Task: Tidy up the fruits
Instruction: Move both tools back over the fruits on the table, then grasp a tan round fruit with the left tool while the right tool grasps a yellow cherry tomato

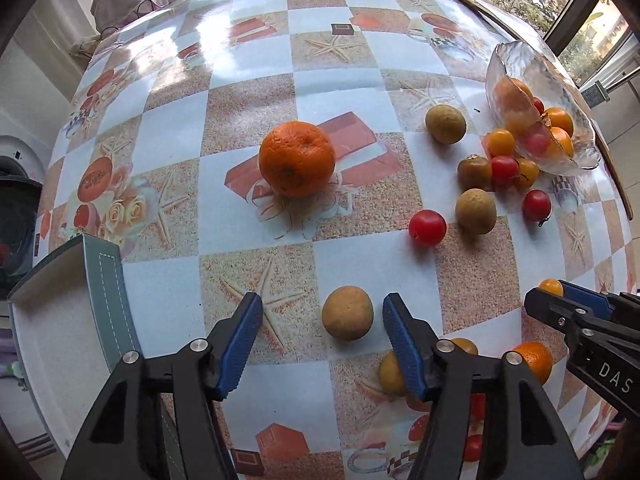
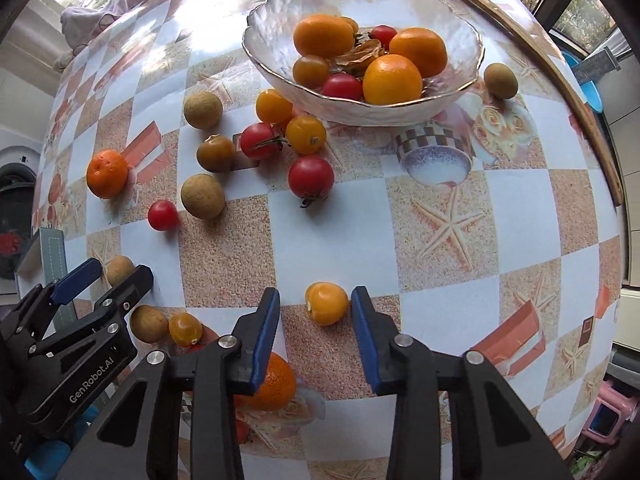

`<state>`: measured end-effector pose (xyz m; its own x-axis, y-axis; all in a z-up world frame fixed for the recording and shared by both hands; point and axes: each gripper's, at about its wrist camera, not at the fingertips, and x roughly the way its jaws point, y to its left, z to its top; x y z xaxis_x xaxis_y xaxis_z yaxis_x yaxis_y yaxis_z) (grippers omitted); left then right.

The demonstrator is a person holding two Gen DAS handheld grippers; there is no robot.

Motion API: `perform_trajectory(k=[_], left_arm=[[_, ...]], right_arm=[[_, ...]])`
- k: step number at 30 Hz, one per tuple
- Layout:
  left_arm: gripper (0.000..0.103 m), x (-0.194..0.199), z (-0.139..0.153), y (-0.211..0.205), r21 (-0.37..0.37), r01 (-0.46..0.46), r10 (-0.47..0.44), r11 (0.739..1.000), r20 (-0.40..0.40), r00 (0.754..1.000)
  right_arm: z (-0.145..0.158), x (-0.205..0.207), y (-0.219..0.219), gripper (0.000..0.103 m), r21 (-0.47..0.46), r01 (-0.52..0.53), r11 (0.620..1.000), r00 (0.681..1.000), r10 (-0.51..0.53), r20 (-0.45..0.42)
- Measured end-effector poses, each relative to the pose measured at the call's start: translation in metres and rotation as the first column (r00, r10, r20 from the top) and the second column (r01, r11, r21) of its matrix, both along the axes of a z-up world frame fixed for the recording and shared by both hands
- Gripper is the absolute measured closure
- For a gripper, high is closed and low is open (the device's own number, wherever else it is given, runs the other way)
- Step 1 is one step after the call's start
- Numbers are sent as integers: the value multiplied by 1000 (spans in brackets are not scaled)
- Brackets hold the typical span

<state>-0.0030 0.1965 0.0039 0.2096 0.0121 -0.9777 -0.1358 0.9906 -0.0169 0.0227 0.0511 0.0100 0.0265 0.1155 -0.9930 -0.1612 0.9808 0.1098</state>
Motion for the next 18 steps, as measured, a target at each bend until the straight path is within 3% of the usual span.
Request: perform_trajectory(k=[2,3,5,11,18], left_arm=[[59,0,2,-3,-9,18,-18,1000,12,1000],[69,0,4,-4,-18,28,-28,999,18,999],[78,1,9,-5,-55,33,-32,998,21,999],[78,-15,28,5,-119,20,-12,993,63,998],[78,-36,62,18,-115,41,-26,993,128,991]], right_arm=[[0,-1,3,81,-3,-6,1000,1000,6,2],[-1,-2,5,81,3,-2,1000,1000,2,2],[0,-4,1,81,24,14,1000,1000,-14,-4],[14,-12,-27,81,93,47,995,999,-48,8],[39,-21,-33,81,127,28,992,999,-33,34]])
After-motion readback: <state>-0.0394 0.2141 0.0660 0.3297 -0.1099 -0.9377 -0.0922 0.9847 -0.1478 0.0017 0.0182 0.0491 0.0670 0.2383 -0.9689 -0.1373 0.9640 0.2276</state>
